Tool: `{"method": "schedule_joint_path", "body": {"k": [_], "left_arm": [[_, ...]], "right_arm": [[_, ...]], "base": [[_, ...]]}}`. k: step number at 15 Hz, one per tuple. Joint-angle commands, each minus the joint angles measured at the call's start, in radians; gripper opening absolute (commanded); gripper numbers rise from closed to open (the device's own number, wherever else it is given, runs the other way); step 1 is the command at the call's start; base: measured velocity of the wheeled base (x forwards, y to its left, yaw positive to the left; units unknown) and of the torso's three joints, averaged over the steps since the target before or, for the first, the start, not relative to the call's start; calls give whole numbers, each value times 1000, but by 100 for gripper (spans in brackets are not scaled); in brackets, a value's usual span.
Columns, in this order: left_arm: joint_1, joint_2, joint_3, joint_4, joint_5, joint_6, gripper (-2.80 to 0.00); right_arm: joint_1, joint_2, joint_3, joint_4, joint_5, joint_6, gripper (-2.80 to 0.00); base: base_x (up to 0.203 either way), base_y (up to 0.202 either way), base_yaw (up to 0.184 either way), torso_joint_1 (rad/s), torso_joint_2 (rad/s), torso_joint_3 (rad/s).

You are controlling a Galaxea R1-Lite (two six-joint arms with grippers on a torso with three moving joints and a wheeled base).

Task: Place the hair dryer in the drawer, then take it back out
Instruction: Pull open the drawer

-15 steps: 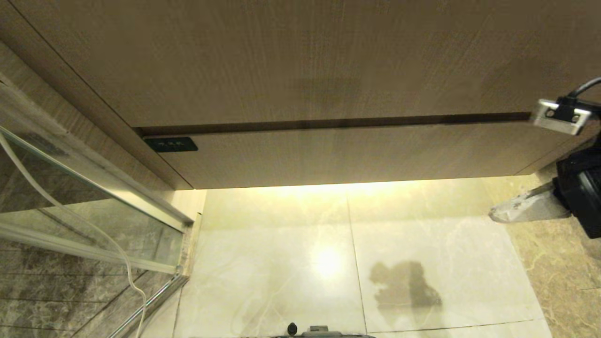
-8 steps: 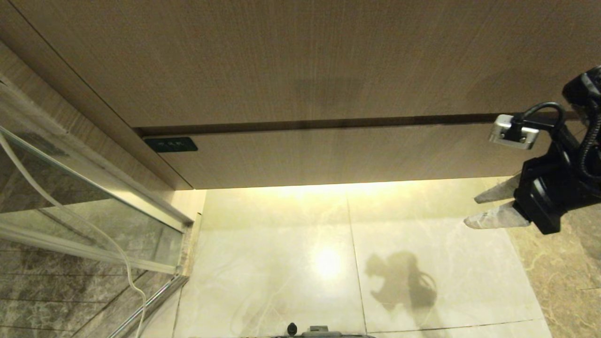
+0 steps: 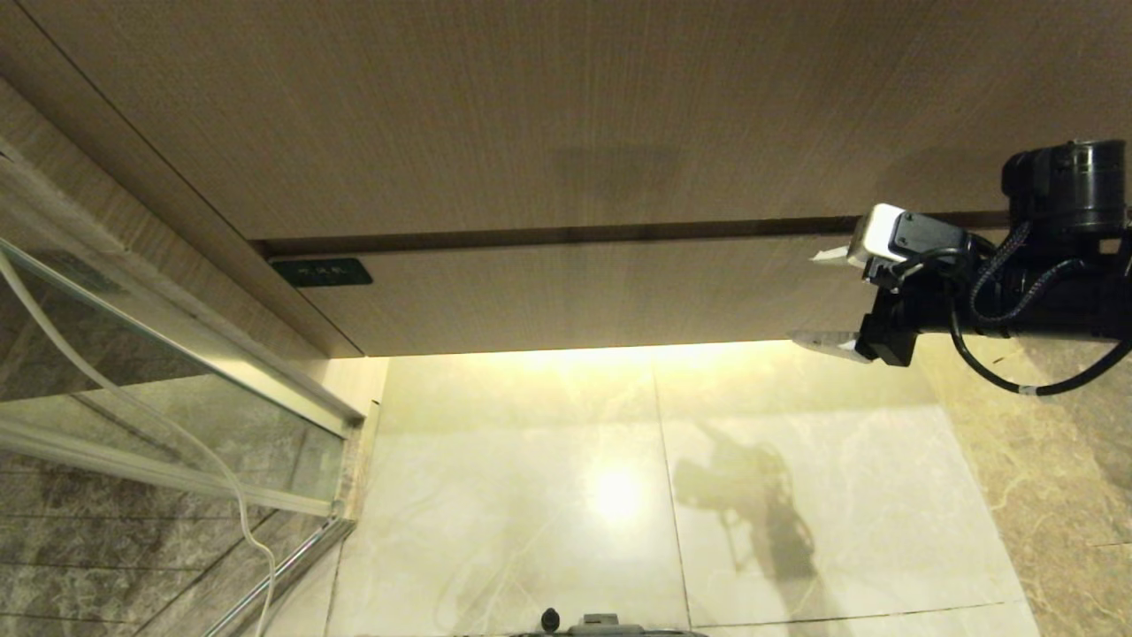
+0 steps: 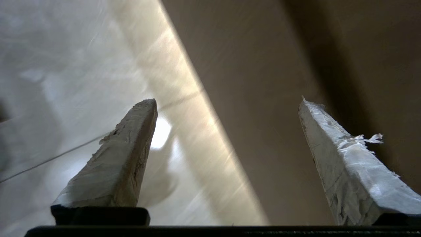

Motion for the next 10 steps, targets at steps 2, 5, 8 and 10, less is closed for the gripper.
{"method": "schedule_joint_path", "body": {"k": [2, 5, 8, 10], "left_arm": [[0, 0, 0, 0, 1, 0, -280], [0, 2, 0, 0, 1, 0, -280], [0, 2, 0, 0, -1, 0, -280], [0, 1, 0, 0, 1, 0, -280]], "right_arm": [[-49, 55, 11, -123, 167, -99, 0], [-71, 58, 18, -95, 188, -148, 0], [-87, 78, 9, -96, 191, -248, 0], [-88, 101, -31, -97, 189, -274, 0]], "base": [[0, 0, 0, 0, 0, 0], [0, 0, 0, 0, 0, 0], [0, 0, 0, 0, 0, 0], [0, 0, 0, 0, 0, 0]]}}
